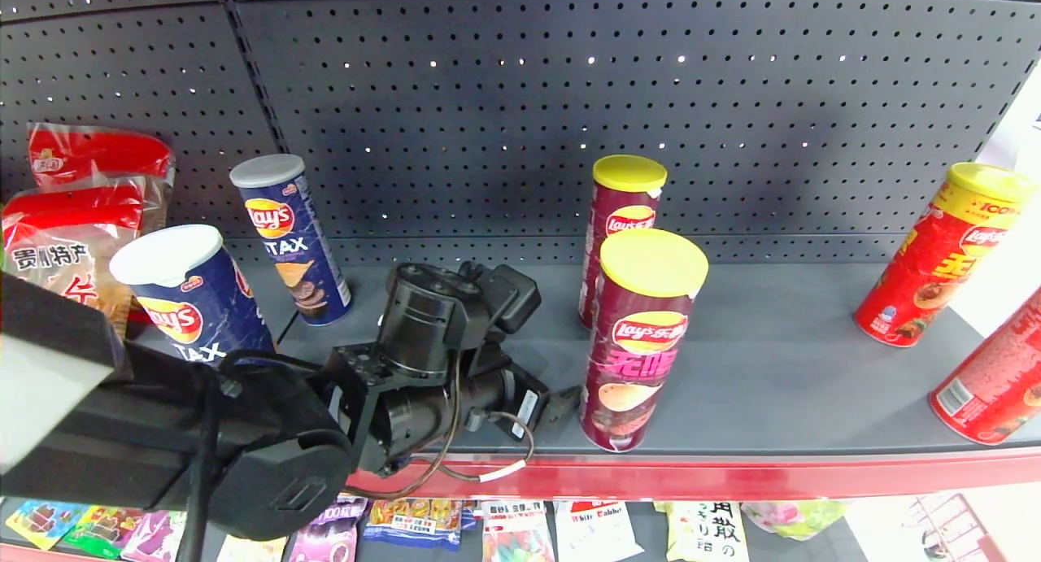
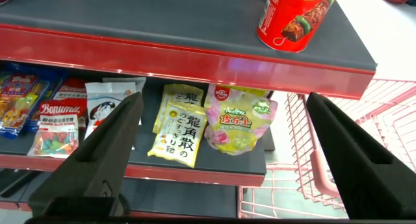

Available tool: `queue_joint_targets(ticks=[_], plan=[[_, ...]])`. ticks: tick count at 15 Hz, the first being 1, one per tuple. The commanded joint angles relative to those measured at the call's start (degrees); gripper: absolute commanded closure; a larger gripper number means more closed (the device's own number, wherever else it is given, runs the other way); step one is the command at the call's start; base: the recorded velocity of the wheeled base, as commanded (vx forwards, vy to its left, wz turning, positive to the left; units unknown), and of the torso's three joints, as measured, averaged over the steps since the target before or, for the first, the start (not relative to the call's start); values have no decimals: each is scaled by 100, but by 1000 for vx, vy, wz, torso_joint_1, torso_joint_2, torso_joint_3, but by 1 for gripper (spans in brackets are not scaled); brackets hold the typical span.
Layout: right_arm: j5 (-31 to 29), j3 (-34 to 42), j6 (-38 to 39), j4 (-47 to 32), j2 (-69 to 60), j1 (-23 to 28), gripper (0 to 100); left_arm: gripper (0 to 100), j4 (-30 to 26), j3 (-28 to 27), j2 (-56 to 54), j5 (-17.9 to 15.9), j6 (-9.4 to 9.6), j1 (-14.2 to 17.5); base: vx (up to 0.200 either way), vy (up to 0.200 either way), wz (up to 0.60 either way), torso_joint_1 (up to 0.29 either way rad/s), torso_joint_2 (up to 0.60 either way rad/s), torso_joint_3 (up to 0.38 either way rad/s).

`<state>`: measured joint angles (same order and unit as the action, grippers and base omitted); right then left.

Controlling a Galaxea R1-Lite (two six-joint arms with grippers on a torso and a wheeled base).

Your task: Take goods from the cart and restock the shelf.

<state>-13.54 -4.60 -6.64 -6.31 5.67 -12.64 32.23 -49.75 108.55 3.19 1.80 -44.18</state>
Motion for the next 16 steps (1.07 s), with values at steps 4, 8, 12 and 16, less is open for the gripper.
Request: queue_joint_targets(ticks=[4,8,12,16], plan=[[1,-6,-4,-1,13,-1,0,0,2,36,-18,6,4,-3,0,0,0,0,0,0],[1,-6,-12,-1,13,-1,0,0,-33,976,-853,15,48,173,0,0,0,0,0,0],[-34,-15,-21,-10,66,-45,0,0,-710,1899,-2610,94,48,164,0,0,0,0,0,0],[-26,-59,-56,-63,92,113,0,0,-2828,1969,-4781,393,57,129,0,0,0,0,0,0]])
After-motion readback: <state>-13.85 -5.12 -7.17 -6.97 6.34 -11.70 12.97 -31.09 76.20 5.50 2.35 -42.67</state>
